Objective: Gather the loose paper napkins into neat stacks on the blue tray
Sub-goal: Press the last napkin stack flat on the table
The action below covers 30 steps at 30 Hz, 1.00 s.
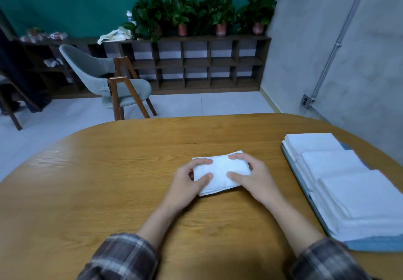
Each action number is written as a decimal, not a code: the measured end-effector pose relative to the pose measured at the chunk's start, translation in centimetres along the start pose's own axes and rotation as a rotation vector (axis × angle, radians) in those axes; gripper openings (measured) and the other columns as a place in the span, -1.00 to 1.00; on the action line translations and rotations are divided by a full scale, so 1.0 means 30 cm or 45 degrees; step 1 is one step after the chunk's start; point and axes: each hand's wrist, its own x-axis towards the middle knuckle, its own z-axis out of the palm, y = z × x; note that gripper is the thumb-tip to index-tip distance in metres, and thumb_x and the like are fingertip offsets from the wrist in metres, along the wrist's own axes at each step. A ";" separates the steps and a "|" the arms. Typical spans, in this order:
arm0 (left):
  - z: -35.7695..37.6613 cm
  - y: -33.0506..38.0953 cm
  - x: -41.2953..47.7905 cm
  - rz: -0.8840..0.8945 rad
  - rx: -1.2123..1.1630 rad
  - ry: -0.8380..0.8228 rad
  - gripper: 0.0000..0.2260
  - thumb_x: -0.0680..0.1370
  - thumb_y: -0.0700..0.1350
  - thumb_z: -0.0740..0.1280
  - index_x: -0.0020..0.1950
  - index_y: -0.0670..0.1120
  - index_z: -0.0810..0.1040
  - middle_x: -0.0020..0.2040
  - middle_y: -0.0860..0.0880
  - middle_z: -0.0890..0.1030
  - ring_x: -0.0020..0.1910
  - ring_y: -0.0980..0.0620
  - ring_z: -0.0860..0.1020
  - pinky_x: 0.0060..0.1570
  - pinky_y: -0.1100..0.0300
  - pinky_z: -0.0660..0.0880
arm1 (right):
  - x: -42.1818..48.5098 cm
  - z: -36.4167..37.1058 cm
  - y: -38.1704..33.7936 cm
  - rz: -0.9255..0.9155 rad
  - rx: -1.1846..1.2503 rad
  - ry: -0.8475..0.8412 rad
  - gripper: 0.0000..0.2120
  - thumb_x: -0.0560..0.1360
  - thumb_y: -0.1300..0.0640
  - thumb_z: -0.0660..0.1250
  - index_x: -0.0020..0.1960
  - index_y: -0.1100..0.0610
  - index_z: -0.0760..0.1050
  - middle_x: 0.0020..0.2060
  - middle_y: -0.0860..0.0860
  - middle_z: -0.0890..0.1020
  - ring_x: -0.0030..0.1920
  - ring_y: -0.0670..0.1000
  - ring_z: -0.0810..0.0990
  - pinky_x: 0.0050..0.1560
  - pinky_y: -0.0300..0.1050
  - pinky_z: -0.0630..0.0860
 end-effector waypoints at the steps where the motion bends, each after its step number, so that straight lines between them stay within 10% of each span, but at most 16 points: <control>1: 0.009 0.027 -0.001 -0.004 -0.080 -0.012 -0.76 0.59 -0.16 0.49 0.22 0.08 0.71 0.18 0.03 0.72 -0.02 0.10 0.66 0.02 0.19 0.61 | -0.003 -0.034 -0.021 0.006 -0.005 0.028 -0.63 0.43 0.18 0.59 0.15 -0.15 0.67 0.11 -0.25 0.67 0.08 -0.13 0.65 0.10 -0.18 0.59; 9: 0.262 0.311 0.039 0.105 -0.309 -0.120 -0.78 0.58 -0.34 0.46 0.21 -0.18 0.68 0.23 -0.06 0.67 -0.14 0.06 0.65 -0.06 0.25 0.60 | -0.027 -0.469 -0.135 -0.041 -0.219 0.210 -0.68 0.43 0.20 0.59 0.11 -0.10 0.68 0.18 -0.10 0.66 0.11 0.00 0.63 0.10 0.03 0.64; 16: 0.586 0.391 0.138 0.117 -0.162 -0.171 -0.78 0.52 -0.20 0.53 0.05 0.11 0.69 -0.06 0.02 0.64 -0.27 -0.05 0.51 -0.14 0.07 0.54 | -0.045 -0.788 -0.027 0.061 -0.325 0.375 -0.70 0.18 -0.09 0.63 -0.10 -0.21 0.71 0.03 -0.07 0.72 0.13 0.05 0.66 0.23 0.07 0.54; 19: 0.669 0.393 0.167 0.082 -0.069 -0.171 -0.77 0.54 -0.20 0.53 0.05 0.13 0.66 -0.14 0.02 0.59 -0.38 0.07 0.40 -0.22 0.19 0.41 | -0.037 -0.856 0.046 0.106 -0.372 0.373 -0.72 0.33 0.12 0.66 -0.10 -0.19 0.69 0.10 -0.04 0.72 0.19 0.07 0.67 0.28 0.10 0.55; 30: 0.782 0.347 0.199 0.054 0.132 -0.150 -0.83 0.53 -0.08 0.57 0.10 0.01 0.74 -0.23 0.03 0.59 -0.23 0.11 0.48 -0.18 0.35 0.44 | -0.072 -0.896 0.156 0.234 -0.546 0.384 -0.72 0.48 0.15 0.57 0.17 -0.01 0.72 0.15 -0.08 0.67 0.08 -0.06 0.58 -0.04 -0.30 0.40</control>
